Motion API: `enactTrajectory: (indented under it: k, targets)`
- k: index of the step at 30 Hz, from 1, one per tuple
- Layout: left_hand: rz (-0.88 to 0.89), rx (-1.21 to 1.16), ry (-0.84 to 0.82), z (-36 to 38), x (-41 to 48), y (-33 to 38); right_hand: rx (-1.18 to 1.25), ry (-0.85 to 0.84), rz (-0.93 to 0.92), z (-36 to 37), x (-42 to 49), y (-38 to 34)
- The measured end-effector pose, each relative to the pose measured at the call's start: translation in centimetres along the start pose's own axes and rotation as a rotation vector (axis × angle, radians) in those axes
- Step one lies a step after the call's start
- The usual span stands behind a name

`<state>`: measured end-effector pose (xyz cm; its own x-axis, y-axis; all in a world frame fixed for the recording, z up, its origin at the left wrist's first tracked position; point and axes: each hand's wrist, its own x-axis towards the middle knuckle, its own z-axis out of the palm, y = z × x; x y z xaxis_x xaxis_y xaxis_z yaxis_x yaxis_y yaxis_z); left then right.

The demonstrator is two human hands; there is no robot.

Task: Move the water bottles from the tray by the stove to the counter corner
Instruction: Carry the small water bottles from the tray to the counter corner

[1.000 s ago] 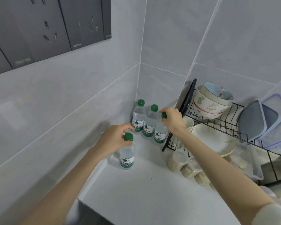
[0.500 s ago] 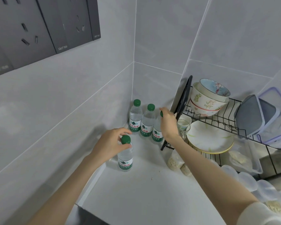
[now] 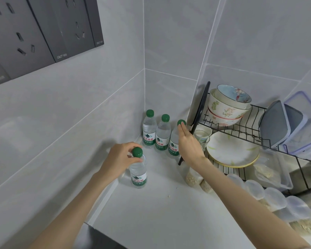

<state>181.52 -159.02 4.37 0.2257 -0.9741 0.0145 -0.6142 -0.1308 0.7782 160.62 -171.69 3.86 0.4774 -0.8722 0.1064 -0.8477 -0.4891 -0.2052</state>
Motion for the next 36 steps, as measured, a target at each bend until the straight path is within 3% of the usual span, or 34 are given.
enactTrajectory:
  k: [18, 25, 36]
  targets:
    - [0.074, 0.024, 0.105, -0.2, 8.3, 1.2, -0.132, -0.014, -0.073, -1.2, 1.3, 0.5]
    - [0.087, 0.155, 0.185, 0.9, 10.6, 1.5, -0.125, -0.031, -0.112, -0.7, 1.5, 1.0]
    - [0.045, 0.169, 0.221, 1.7, 11.1, 0.5, -0.051, -0.052, -0.127, -0.8, 1.3, 1.3]
